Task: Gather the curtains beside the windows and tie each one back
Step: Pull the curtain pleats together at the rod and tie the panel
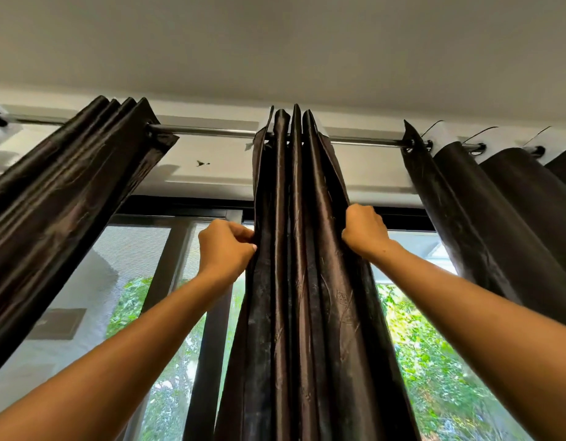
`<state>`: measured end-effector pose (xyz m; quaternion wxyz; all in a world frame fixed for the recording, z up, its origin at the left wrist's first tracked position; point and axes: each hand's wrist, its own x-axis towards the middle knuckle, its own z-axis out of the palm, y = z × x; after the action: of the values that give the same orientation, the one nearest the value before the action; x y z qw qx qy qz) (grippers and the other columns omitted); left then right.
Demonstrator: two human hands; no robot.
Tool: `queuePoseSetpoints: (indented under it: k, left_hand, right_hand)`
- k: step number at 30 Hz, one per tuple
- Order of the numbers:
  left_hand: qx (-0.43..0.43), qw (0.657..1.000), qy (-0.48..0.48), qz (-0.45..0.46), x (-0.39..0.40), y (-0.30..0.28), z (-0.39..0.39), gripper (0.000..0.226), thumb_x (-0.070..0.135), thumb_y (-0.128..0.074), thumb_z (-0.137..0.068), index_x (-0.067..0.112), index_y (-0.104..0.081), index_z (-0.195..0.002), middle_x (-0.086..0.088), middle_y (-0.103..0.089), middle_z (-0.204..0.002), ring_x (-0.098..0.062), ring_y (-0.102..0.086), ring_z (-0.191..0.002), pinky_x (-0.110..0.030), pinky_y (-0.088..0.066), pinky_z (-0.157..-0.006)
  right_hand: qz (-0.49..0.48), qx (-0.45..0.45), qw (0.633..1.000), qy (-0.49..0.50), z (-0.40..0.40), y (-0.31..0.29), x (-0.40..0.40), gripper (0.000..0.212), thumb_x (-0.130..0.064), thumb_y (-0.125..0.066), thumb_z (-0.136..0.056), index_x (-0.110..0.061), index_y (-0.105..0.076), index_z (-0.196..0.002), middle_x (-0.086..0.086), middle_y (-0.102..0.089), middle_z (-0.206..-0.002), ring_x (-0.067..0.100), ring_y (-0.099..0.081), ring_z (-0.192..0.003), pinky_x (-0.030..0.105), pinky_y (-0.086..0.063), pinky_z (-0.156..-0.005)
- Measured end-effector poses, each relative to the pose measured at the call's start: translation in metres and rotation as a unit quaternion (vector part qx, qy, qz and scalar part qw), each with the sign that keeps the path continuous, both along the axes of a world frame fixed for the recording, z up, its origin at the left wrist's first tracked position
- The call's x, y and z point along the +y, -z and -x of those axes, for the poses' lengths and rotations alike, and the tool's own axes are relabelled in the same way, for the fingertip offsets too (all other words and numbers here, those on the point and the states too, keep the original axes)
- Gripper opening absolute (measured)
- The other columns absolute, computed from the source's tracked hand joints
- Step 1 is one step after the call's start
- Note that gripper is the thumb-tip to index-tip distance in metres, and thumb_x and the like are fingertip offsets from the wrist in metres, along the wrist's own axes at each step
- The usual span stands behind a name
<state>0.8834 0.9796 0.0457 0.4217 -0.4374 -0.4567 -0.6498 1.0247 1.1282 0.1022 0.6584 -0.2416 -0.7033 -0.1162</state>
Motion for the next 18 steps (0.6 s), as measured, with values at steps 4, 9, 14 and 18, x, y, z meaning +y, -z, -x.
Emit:
queuePoseSetpoints:
  k: [4,9,14,18]
  left_hand:
    - [0.0,1.0,0.004,0.001,-0.007,-0.001,0.014,0.025,-0.009,-0.066,-0.074,0.004,-0.075,-0.094,-0.015,-0.073,-0.09,-0.025,-0.068,-0.089,-0.031,-0.053,-0.085]
    - [0.007,1.0,0.0,0.013,-0.029,0.003,0.044,0.027,-0.01,-0.064,-0.072,0.006,-0.076,-0.09,-0.014,-0.074,-0.084,-0.021,-0.069,-0.083,-0.033,-0.056,-0.083]
    - [0.024,1.0,-0.004,0.013,-0.054,0.006,0.067,0.024,-0.008,-0.066,-0.073,0.006,-0.075,-0.09,-0.009,-0.072,-0.081,-0.012,-0.065,-0.071,-0.019,-0.049,-0.068]
    - [0.034,0.999,-0.003,0.027,-0.063,0.01,0.072,0.025,-0.007,-0.07,-0.07,0.011,-0.075,-0.086,-0.005,-0.072,-0.075,-0.011,-0.066,-0.068,-0.016,-0.052,-0.061]
  right_hand:
    - [0.01,-0.029,0.994,-0.103,0.021,-0.007,-0.008,0.015,0.003,-0.049,-0.085,-0.001,-0.044,-0.072,0.025,-0.055,-0.095,0.04,-0.056,-0.087,0.037,-0.035,-0.065]
    - [-0.036,-0.082,0.97,-0.225,0.068,-0.018,-0.074,0.016,0.008,-0.045,-0.079,0.008,-0.06,-0.081,0.026,-0.062,-0.087,0.036,-0.06,-0.091,0.041,-0.046,-0.073]
    - [-0.066,-0.131,0.954,-0.262,0.104,-0.023,-0.143,0.019,0.009,-0.043,-0.084,0.008,-0.062,-0.089,0.025,-0.063,-0.103,0.039,-0.06,-0.102,0.046,-0.051,-0.091]
    - [-0.032,-0.107,0.962,-0.25,0.091,-0.01,-0.132,0.024,-0.003,-0.052,-0.09,0.005,-0.064,-0.11,0.023,-0.063,-0.112,0.038,-0.06,-0.103,0.048,-0.05,-0.091]
